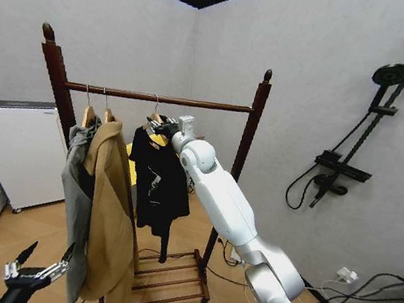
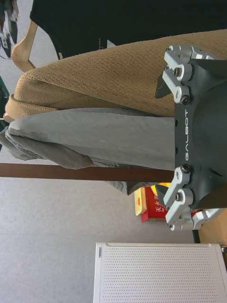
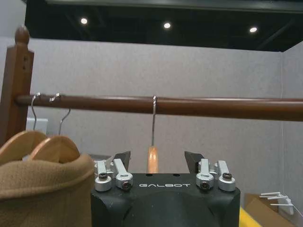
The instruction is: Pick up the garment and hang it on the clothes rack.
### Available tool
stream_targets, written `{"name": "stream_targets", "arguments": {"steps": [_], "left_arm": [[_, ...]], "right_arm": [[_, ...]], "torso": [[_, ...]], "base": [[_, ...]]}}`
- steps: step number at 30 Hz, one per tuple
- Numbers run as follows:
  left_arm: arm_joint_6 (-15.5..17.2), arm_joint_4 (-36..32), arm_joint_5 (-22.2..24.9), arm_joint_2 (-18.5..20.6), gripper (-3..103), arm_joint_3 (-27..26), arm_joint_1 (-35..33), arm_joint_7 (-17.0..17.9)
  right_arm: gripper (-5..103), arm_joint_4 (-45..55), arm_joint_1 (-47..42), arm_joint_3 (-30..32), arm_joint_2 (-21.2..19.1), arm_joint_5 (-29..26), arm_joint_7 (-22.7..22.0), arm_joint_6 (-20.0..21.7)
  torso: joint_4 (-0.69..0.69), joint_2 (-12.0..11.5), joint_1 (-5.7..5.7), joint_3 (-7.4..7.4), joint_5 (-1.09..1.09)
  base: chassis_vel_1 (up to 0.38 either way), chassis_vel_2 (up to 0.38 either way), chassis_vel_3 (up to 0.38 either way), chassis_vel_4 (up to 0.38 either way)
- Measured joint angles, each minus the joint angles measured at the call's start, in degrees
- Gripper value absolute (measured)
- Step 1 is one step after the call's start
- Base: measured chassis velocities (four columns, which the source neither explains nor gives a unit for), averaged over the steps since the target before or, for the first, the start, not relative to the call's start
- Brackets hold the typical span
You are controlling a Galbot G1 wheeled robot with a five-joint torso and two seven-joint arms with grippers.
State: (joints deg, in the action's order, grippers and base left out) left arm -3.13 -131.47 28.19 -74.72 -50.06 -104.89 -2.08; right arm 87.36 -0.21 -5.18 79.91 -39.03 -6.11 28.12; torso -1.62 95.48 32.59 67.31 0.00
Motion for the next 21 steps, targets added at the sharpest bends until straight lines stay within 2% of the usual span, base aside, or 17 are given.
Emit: {"name": "stream_targets", "arguments": {"steps": [2,3,6,7,9,10,11,12,13,15,18,21], "left_arm": [[0.00,0.00,0.00,0.00,100,0.00,0.00,0.01],[0.00,0.00,0.00,0.00,100,0.00,0.00,0.01],[0.00,0.00,0.00,0.00,100,-0.01,0.00,0.03],[0.00,0.00,0.00,0.00,100,-0.01,0.00,0.03],[0.00,0.00,0.00,-0.01,100,0.00,0.00,0.00],[0.00,0.00,0.00,0.00,100,0.00,0.00,-0.01],[0.00,0.00,0.00,0.00,100,0.00,0.00,-0.01],[0.00,0.00,0.00,0.00,100,0.00,0.00,0.00],[0.00,0.00,0.00,0.00,100,0.00,0.00,0.00],[0.00,0.00,0.00,0.00,100,0.00,0.00,0.00],[0.00,0.00,0.00,0.00,100,0.00,0.00,0.00],[0.00,0.00,0.00,0.00,100,0.00,0.00,0.00]], "right_arm": [[77,6.59,-3.19,1.96,-3.60,-4.46,-1.93,1.09],[77,6.59,-3.19,1.96,-3.60,-4.46,-1.93,1.09],[92,14.65,-9.08,6.04,-10.41,-6.87,-2.27,2.14],[92,14.65,-9.08,6.04,-10.41,-6.87,-2.27,2.14],[99,18.97,-14.57,9.86,-16.52,-7.65,-2.50,2.40],[99,20.39,-17.23,11.26,-18.54,-7.69,-2.68,2.35],[99,20.39,-17.23,11.26,-18.54,-7.69,-2.68,2.35],[100,22.58,-22.55,13.68,-21.52,-7.09,-3.31,2.01],[100,23.85,-26.17,15.47,-22.84,-5.29,-3.34,1.66],[100,26.12,-33.42,20.25,-24.34,0.17,-1.62,1.47],[100,27.93,-38.68,23.92,-24.40,3.32,-0.18,1.39],[100,31.12,-51.60,31.81,-21.72,7.47,0.66,1.00]], "torso": [[0.01,0.00,0.00,0.00,0.01],[0.01,0.00,0.00,0.00,0.01],[-0.01,0.00,-0.01,-0.01,0.02],[-0.01,0.00,-0.01,-0.01,0.02],[-0.01,0.00,-0.01,-0.01,0.02],[-0.02,0.00,0.00,-0.01,0.03],[-0.02,0.00,0.00,-0.01,0.03],[-0.03,0.00,0.00,-0.01,0.03],[-0.03,0.00,-0.01,-0.01,0.03],[-0.01,0.00,-0.01,-0.01,0.03],[-0.01,0.00,-0.01,-0.01,0.00],[-0.01,0.00,-0.01,-0.01,0.03]], "base": [[0.000,0.000,0.000,0.000],[0.000,0.000,0.000,0.000],[0.000,0.000,0.000,0.000],[0.000,0.000,0.000,0.000],[0.000,0.000,0.000,0.000],[0.000,0.000,0.000,0.000],[0.000,0.000,0.000,0.000],[0.000,0.000,0.000,0.000],[0.000,0.000,0.000,0.000],[0.000,0.000,0.000,0.000],[0.000,0.000,0.000,0.000],[0.000,0.000,0.000,0.000]]}}
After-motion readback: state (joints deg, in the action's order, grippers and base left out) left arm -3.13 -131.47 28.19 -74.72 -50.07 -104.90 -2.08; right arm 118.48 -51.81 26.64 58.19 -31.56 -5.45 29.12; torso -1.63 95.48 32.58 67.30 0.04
